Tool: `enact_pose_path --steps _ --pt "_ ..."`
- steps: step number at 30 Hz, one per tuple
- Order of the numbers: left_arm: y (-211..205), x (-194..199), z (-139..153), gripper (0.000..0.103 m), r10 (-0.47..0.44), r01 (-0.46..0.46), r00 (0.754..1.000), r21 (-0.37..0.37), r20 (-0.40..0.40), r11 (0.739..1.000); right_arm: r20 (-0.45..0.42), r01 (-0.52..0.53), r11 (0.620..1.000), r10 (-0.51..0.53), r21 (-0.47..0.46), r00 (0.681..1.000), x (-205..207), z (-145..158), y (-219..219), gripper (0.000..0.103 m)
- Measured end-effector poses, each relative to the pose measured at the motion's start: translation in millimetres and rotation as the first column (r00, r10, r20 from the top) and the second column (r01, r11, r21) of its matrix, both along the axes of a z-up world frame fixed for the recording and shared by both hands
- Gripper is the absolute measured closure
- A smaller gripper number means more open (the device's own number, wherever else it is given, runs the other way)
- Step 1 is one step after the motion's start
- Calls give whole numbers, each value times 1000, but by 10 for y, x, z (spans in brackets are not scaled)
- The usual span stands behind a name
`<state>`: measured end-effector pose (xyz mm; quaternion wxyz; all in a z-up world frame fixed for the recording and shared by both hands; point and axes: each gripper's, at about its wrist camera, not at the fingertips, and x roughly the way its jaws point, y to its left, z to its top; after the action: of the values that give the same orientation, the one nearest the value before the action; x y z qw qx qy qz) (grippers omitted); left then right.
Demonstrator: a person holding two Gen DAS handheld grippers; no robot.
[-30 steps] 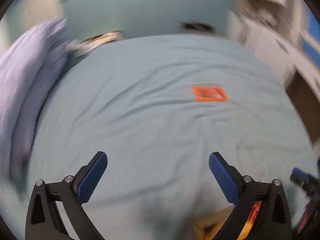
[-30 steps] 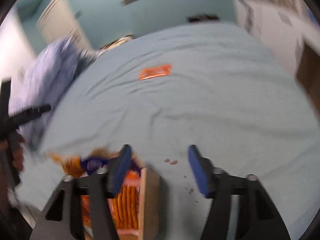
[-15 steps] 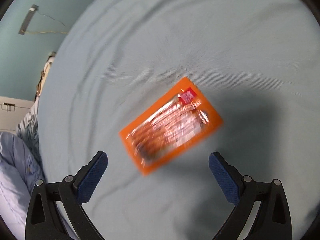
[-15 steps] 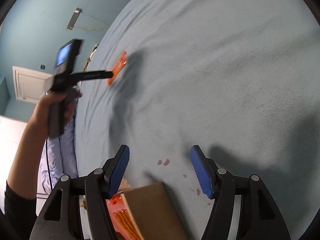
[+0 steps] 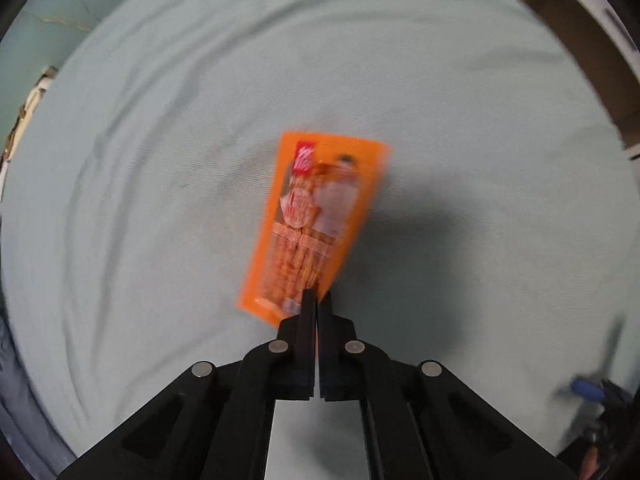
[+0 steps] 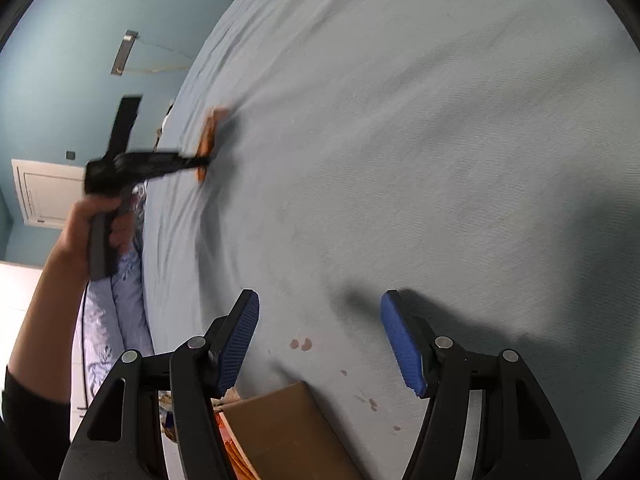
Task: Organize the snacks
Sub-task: 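Grasp the last orange sausage pack with the left gripper and drop it in the box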
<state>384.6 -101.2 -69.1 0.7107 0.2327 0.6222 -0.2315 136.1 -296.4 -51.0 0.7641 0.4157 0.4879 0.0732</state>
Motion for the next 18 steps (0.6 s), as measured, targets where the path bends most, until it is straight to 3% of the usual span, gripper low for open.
enact_pose_path --steps 3,5,7,9,10,12,14,16,17,18 --pt "143 -395 454 103 5 -2 999 -78 40 997 19 16 1000 -15 -18 1000 -49 89 -74 41" --pt "309 -791 855 103 1 12 998 -174 70 985 28 35 999 -34 -20 999 -93 136 -132 41" --pt "462 -1155 1216 103 2 19 997 -272 76 962 32 50 999 -50 -14 998 -140 162 -186 41" --pt "718 -1572 1527 103 15 14 997 -387 71 922 34 69 998 -68 -10 997 -214 196 -241 41" --pt "867 -1864 1679 103 26 5 998 -457 63 889 36 75 997 -75 -7 997 -250 215 -265 41" --pt "1114 -2331 1798 103 50 -21 998 -561 37 828 44 83 996 -82 -17 996 -331 263 -296 41" --pt "1209 -2772 1748 103 49 -24 998 -600 26 800 68 90 993 -85 -82 994 -418 357 -273 41" --pt "1273 -3188 1637 103 67 -34 997 -630 28 776 96 92 985 -79 -145 992 -505 471 -214 41" --pt "1314 -3320 1529 103 86 -46 996 -632 33 774 106 93 983 -76 -161 991 -544 517 -198 41" --pt "1349 -3444 1359 99 128 -69 990 -606 55 792 123 94 978 -72 -185 990 -606 570 -173 41"
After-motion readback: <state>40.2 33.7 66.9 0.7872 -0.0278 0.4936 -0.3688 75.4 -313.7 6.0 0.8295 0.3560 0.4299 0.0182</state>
